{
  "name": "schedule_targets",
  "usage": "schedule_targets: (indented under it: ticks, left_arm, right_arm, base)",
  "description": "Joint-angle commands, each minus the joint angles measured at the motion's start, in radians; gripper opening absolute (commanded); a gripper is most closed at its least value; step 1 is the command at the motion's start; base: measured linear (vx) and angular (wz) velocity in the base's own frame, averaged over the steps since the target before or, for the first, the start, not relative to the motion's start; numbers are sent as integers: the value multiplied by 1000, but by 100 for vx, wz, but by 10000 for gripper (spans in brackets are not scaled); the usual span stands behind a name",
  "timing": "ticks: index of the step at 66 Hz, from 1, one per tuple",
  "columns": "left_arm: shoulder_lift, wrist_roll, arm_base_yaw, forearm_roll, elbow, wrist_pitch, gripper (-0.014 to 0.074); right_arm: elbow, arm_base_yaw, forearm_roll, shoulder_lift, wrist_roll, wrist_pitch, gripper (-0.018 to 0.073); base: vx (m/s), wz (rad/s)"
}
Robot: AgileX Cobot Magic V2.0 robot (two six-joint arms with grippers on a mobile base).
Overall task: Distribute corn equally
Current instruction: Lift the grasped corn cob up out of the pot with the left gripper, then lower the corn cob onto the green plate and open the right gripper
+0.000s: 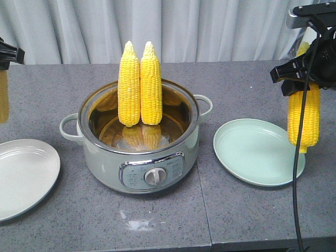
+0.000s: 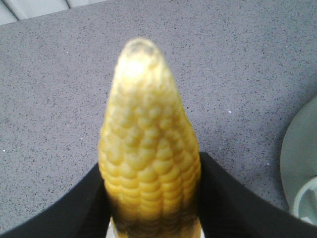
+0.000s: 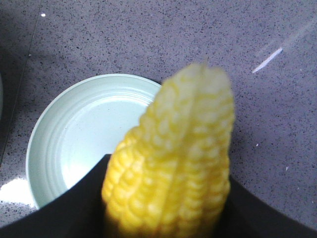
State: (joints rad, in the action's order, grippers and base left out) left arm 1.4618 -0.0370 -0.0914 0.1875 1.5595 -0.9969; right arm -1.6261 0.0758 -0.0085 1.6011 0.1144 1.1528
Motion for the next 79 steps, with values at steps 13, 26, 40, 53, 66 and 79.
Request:
schedule_targets:
  ticks: [13, 26, 40, 53, 66, 79]
  left_arm:
    - [-43, -16, 3, 4, 34, 49, 200]
    - [-43, -16, 3, 4, 34, 49, 200]
    - [-43, -16, 3, 4, 34, 49, 200]
    - [-43, -16, 3, 4, 34, 49, 200]
    - [-43, -16, 3, 4, 34, 49, 200]
    - [-43, -16, 3, 4, 34, 49, 200]
  right_arm:
    - [-33, -5, -6, -40, 2, -37, 174]
    - [-33, -5, -6, -40, 2, -37, 174]
    - [-33, -5, -6, -40, 2, -37, 174]
    - [-33, -5, -10, -40, 2, -71, 174]
    - [-33, -5, 24, -33, -24, -54, 174]
    - [-33, -5, 61, 42, -24, 48, 174]
  base:
    - [0, 0]
    - [0, 0]
    - [0, 0]
    - [0, 0]
    - [0, 0]
    - [0, 0]
